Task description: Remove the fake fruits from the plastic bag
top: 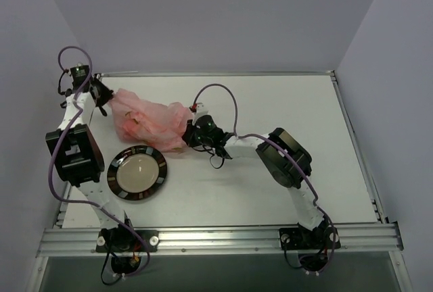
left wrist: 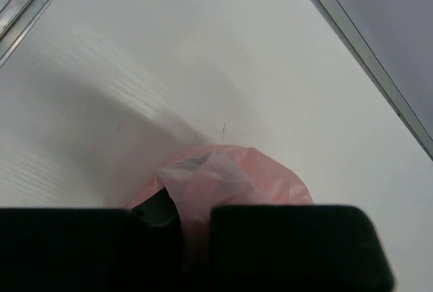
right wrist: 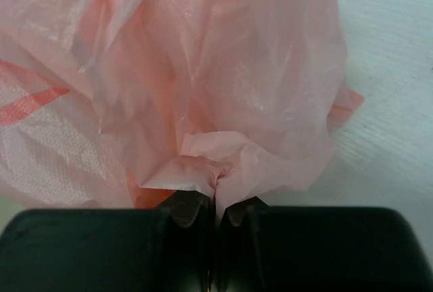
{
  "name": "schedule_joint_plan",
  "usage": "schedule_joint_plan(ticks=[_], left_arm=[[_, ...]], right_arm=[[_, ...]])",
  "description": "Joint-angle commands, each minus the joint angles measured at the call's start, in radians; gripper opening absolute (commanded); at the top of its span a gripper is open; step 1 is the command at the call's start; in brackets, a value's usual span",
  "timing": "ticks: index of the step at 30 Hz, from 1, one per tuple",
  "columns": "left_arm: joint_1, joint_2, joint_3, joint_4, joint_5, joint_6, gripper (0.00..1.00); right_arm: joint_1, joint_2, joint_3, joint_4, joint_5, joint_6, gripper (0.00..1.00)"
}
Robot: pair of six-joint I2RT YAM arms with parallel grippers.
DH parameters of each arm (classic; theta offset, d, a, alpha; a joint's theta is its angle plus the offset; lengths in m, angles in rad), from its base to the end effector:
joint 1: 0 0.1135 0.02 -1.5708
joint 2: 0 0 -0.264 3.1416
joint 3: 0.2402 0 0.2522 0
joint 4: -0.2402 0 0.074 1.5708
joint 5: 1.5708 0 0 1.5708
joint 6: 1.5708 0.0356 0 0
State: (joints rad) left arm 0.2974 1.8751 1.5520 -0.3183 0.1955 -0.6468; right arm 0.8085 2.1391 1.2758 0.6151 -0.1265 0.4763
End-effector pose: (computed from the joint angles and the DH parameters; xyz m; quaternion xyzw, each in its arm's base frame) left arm 0.4205 0.1217 0.2793 -0.3656 0.8123 -0.1634 0.4241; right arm 0.3233 0.3451 0.1620 -0.1685 0.7704 0.4071 0.4609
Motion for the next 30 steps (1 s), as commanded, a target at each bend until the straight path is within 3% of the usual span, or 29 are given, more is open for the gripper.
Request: schedule_joint_plan(ticks=[1,7,12,14,18,23,25,28,30], left_arm=[[-0.032,0.033,0.222,0.010,0.035,0.033,0.02],[-0.102,0.108,0.413,-0.061,0.054,0.087,0.05],[-0.090,-0.022,0.271,-0.045,0.058,0.075,0.86],[-0.084,-0.167,0.142,-0.019,0.018,0.056,0.95],[-0.092,-0.454,-0.039,-0.027,-0.122,0.052,0.95],[-0.162,-0.663,-0.266,-0.050,-0.246,0.033,0.95],[-0.201,-0.755,-0.413,-0.021,-0.254,0.000,1.00],[-0.222,-0.772,-0.518,0.042,-0.206,-0.025,0.86],[-0.228,-0.725,-0.527,0.064,-0.153,-0.042,0.81]], right_arm=[[0.020,-0.088,-0.009,0.104,0.045,0.016,0.00],[0.037,-0.073,-0.024,0.109,0.063,0.025,0.02],[0.031,-0.070,-0.018,0.124,0.083,0.096,0.02],[0.031,-0.074,-0.013,0.132,0.111,0.104,0.02],[0.026,-0.076,-0.013,0.138,0.155,0.125,0.02],[0.024,-0.079,-0.030,0.155,0.172,0.137,0.02],[0.024,-0.090,-0.046,0.163,0.179,0.139,0.02],[0.024,-0.107,-0.069,0.169,0.174,0.136,0.02],[0.024,-0.113,-0.075,0.169,0.172,0.137,0.03]])
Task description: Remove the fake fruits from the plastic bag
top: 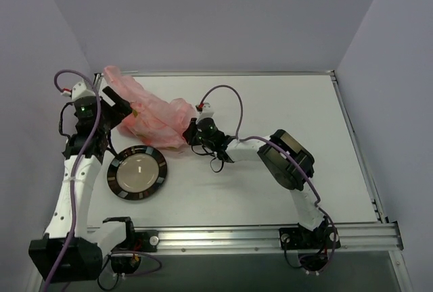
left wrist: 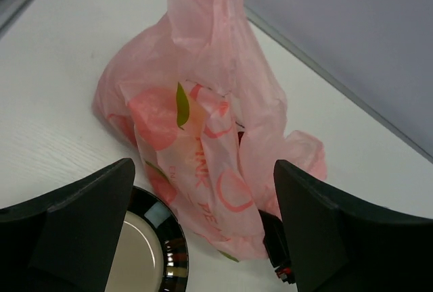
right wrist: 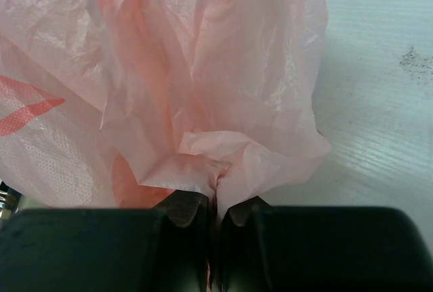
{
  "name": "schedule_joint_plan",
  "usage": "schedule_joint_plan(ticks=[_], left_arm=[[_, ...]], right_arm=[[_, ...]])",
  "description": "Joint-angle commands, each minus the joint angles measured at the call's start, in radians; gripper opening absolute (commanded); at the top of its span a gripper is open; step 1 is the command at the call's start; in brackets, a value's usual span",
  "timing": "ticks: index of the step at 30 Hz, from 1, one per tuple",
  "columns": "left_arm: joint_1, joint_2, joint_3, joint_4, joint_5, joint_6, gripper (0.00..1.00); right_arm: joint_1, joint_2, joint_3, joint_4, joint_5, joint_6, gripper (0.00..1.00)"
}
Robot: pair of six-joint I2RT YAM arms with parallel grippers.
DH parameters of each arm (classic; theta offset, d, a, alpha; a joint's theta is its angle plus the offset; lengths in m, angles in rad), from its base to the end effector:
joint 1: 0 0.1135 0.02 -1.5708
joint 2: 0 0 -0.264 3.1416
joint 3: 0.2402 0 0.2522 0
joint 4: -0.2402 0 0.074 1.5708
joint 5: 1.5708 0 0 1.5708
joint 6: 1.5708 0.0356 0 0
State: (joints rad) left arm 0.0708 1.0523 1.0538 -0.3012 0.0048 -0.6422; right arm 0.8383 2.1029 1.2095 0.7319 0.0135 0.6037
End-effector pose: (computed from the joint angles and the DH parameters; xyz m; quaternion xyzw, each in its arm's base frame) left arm 0.2382 0.0167 0.3708 -0.2795 0.7546 -0.1692 0.5690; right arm 0.3096 0.3435 0.1701 -0.0848 0.7571 0.4237 0.4900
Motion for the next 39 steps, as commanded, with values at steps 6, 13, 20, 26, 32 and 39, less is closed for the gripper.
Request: schedule_joint_plan(ticks=[6,13,20,26,32,39], left_arm=[[-0.051,0.243,0.012,0.151,0.057,-0.042,0.81],[-0.058,0.409,0.069,0.168,0.024,-0.053,0.65],[-0.057,0.431,0.034,0.204,0.012,-0.047,0.02],[-0.060,0.336,-0.081,0.287,0.052,-0.068,0.02],[-0.060,0.189,-0.133,0.347,0.077,-0.088,0.46],[-0.060,0.281,-0.078,0.378,0.103,-0.096,0.61]], right_arm=[[-0.005,-0.081,-0.007,0.044,0.025,-0.002,0.04],[-0.007,-0.075,0.002,0.041,0.017,-0.007,0.05],[-0.021,-0.109,-0.011,0.020,0.013,-0.027,0.17],[-0.031,-0.159,-0.007,-0.025,0.003,-0.067,0.19],[-0.030,-0.135,0.002,-0.019,-0.003,-0.053,0.14],[-0.028,-0.147,-0.018,-0.012,-0.003,-0.050,0.13]])
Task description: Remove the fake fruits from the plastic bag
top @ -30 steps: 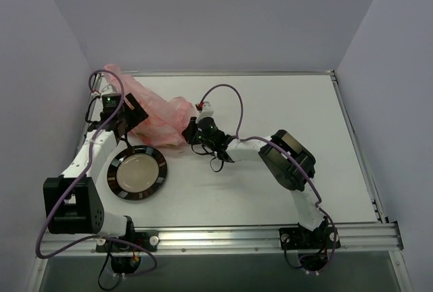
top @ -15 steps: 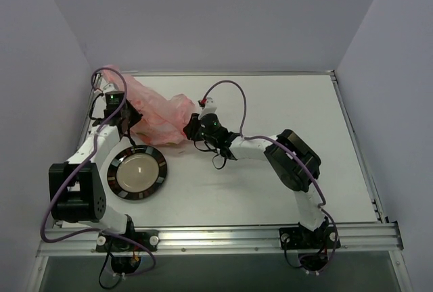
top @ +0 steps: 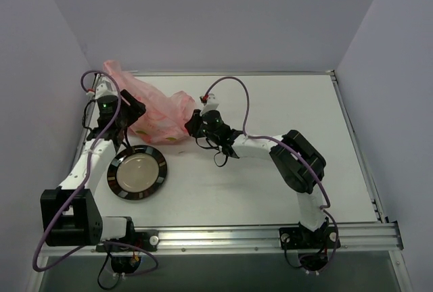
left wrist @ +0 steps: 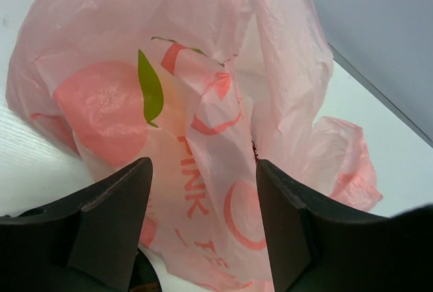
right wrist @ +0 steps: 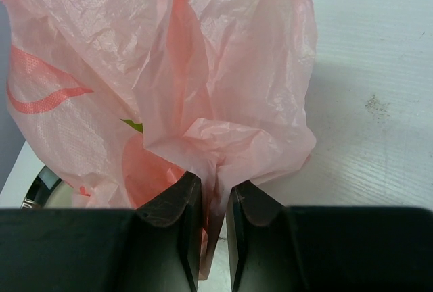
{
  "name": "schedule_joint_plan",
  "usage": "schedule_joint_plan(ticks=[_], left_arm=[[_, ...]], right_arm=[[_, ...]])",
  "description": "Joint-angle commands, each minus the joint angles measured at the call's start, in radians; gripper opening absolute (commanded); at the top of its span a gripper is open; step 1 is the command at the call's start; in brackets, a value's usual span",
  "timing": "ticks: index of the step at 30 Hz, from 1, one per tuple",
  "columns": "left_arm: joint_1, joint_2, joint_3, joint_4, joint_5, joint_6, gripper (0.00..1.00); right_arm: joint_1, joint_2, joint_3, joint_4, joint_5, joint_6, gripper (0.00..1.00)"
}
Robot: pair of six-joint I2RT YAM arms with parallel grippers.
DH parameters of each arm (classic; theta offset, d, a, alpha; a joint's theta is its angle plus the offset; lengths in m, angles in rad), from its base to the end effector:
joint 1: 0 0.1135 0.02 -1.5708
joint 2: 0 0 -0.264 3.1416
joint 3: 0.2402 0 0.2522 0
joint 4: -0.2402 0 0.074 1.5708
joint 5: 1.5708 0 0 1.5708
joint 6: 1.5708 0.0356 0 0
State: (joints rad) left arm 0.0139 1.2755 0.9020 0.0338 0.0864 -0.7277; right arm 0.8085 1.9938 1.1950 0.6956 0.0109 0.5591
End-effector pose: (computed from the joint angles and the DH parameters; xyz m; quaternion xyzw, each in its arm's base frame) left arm 0.2964 0.0010 0.2961 -0.2723 0.7693 -0.2346 0.5282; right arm 0.3119 0.3261 0.2093 -0.0887 0.7373 0.4199 0.5217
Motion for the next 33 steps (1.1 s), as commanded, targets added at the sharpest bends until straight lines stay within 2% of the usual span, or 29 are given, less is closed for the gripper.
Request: schedule_joint_plan(ticks=[1,7,8,9,10,11,14,15,17,18,21,23,25,29,33], left_arm=[[-0.003,0.080,0.092,0.034,0.019,-0.010,0.60],[-0.003,0.211,0.176,0.034,0.007,-0.006,0.48],[-0.003,0.226,0.181,0.034,0.007,-0.004,0.27],[-0.003,0.228,0.183,0.035,0.009,-0.003,0.15],[-0.003,0.226,0.178,0.037,0.007,0.001,0.06],[-0.003,0.216,0.169,0.037,0.003,0.001,0.03],[-0.003,0.182,0.111,0.040,-0.005,-0.004,0.02],[0.000,0.170,0.088,0.041,-0.004,-0.012,0.02],[0.026,0.131,0.010,0.063,0.025,-0.038,0.02],[0.031,0.119,-0.011,0.066,0.030,-0.039,0.02],[0.034,0.055,-0.077,0.051,0.026,-0.042,0.02],[0.032,0.010,-0.101,0.040,0.023,-0.055,0.02],[0.034,-0.019,-0.130,0.029,0.023,-0.059,0.02],[0.034,-0.071,-0.143,0.011,0.021,-0.062,0.02],[0.032,-0.080,-0.138,0.000,0.029,-0.061,0.02]], right_arm=[[0.001,-0.041,-0.006,0.022,0.000,-0.008,0.13],[0.003,-0.056,-0.025,0.021,0.000,-0.016,0.13],[0.003,-0.058,-0.025,0.021,0.000,-0.019,0.13],[0.006,-0.064,-0.029,0.019,0.000,-0.022,0.15],[0.006,-0.067,-0.032,0.012,0.000,-0.025,0.16],[0.003,-0.079,-0.035,0.007,0.000,-0.037,0.18],[-0.002,-0.119,-0.041,-0.025,0.001,-0.079,0.32],[-0.003,-0.131,-0.041,-0.039,0.004,-0.093,0.42],[-0.011,-0.179,-0.025,-0.108,0.030,-0.123,0.55],[-0.011,-0.196,-0.014,-0.137,0.040,-0.161,0.67],[-0.011,-0.259,0.038,-0.254,0.075,-0.237,0.80],[-0.002,-0.295,0.079,-0.315,0.078,-0.269,0.80],[0.011,-0.309,0.106,-0.343,0.064,-0.312,0.76],[0.034,-0.226,0.230,-0.409,-0.055,-0.376,0.68],[0.067,-0.084,0.412,-0.519,-0.153,-0.450,0.78]])
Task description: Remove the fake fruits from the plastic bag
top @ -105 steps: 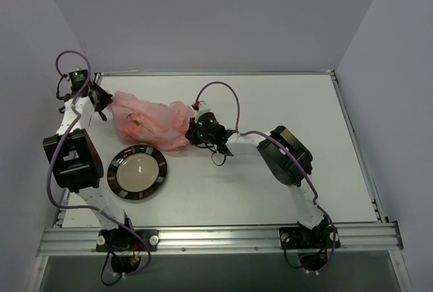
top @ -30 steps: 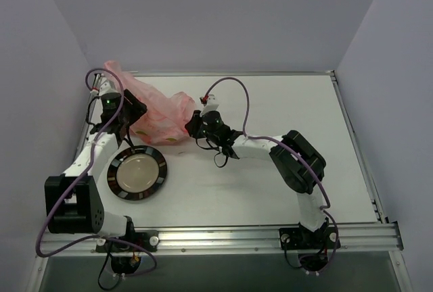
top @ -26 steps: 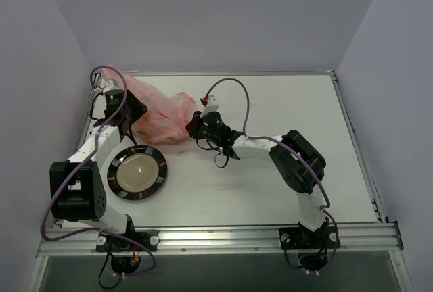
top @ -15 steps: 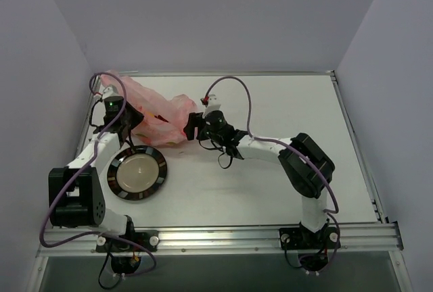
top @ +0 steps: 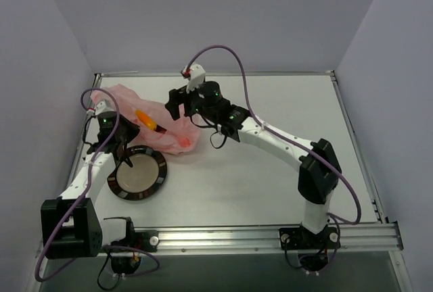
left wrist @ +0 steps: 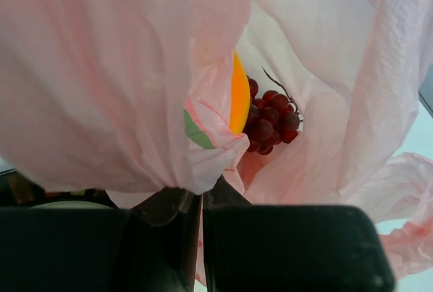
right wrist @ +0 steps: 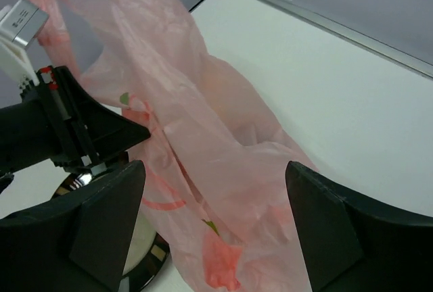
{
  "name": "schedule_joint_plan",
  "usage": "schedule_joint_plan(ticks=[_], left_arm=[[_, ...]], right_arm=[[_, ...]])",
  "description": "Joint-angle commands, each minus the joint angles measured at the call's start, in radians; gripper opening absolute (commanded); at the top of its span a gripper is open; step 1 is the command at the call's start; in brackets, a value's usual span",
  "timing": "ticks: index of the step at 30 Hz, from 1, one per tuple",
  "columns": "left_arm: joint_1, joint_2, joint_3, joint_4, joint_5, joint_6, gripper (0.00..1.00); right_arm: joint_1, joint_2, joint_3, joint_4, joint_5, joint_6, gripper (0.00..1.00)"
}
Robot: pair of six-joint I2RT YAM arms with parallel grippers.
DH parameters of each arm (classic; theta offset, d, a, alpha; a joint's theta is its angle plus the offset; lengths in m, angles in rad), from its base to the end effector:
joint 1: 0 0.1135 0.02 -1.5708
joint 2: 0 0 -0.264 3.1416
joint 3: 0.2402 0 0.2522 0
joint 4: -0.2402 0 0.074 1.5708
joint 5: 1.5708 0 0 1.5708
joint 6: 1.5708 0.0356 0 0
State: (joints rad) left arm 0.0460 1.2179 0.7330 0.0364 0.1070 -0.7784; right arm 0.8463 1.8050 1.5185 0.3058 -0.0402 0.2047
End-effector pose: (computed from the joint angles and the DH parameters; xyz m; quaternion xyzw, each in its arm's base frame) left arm 0.2719 0.0087 0.2527 -0.3126 0.7860 -0.2326 0.4800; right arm 0.2924 0.3325 0.3607 -0.2344 0.6599 0.3702 0.6104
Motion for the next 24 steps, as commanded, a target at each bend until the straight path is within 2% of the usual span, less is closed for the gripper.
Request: schedule_joint_plan(ticks=[1,6,8,11,12,13,15,24], left_arm=[[0.000,-0.023,0.029,-0.006,0.008,-0.009,0.02],[0.002,-0.021,0.016,-0.020,0.003,-0.001,0.02],[-0.001,-0.021,0.000,-0.024,-0.003,-0.002,0.02],[-0.005,-0.034,-0.023,-0.082,-0.068,-0.030,0.02],[-0.005,-0.034,-0.038,-0.095,-0.082,-0.033,0.02],[-0.005,-0.028,-0.040,-0.102,-0.098,-0.032,0.02],[0.000,-0.012,-0.029,-0.113,-0.136,-0.030,0.02],[-0.006,0.112,0.009,-0.081,-0.196,-0.055,0.02]], right_arm=[[0.034,0.132,0.148,-0.160,-0.148,-0.109,0.81],[0.033,0.322,0.314,-0.223,-0.178,-0.181,0.91],[0.020,0.423,0.439,-0.280,-0.159,-0.194,0.91],[-0.003,0.532,0.561,-0.278,-0.054,-0.185,0.71],[-0.009,0.559,0.593,-0.271,0.018,-0.173,0.47],[-0.016,0.580,0.621,-0.263,0.043,-0.160,0.29],[-0.036,0.631,0.683,-0.229,0.123,-0.137,0.00],[-0.122,0.780,0.839,-0.157,0.183,-0.080,0.00]])
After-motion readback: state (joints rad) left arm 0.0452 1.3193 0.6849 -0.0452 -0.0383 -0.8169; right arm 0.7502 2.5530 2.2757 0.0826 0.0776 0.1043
